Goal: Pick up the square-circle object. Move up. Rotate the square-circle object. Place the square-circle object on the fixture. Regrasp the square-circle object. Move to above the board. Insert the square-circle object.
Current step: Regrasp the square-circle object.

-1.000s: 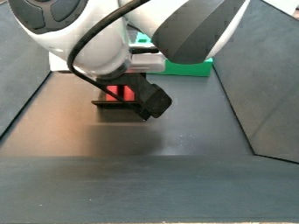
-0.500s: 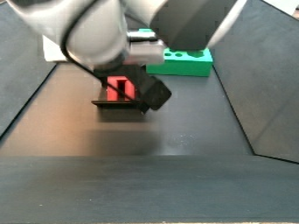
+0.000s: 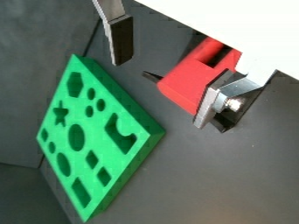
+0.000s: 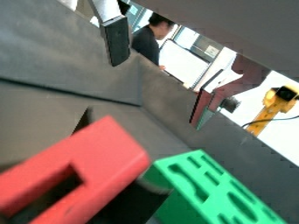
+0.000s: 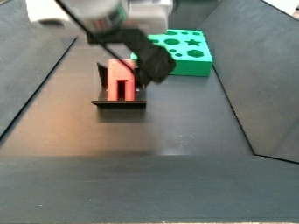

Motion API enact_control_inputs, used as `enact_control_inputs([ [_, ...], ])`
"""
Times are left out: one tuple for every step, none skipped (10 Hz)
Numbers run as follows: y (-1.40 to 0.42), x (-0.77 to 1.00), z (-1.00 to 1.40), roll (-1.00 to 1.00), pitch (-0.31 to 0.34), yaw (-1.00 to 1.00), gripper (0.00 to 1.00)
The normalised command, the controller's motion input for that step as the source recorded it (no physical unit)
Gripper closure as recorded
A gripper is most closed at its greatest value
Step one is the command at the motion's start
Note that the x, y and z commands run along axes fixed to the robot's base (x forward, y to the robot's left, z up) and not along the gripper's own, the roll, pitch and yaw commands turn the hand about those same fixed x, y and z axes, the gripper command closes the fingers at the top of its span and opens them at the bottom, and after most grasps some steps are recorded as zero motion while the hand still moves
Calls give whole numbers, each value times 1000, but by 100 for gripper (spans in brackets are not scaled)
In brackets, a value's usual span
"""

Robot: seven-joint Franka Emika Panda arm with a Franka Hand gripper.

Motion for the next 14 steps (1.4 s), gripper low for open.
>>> enact_control_inputs([
  [17, -30, 331, 21, 68, -10, 0],
  [-747, -112, 820, 1000, 52, 17, 0],
  [-726, -100, 740, 1000, 50, 16, 0],
  [-557, -109, 566, 1000, 37, 15, 0],
  [-453, -110, 433, 1000, 32, 15, 0],
  [-230, -78, 153, 1000, 26, 14, 0],
  [-75, -25, 42, 1000, 28, 14, 0],
  [-45, -8, 42, 1000, 30, 15, 0],
  [-44, -9, 30, 1000, 30, 15, 0],
  [-35, -23, 19, 1000, 24, 15, 0],
  [-28, -33, 15, 1000, 18, 16, 0],
  [-31, -31, 2, 1000, 13, 16, 0],
  [-26, -29, 1, 1000, 8, 17, 0],
  [-23, -24, 2, 1000, 2, 18, 0],
])
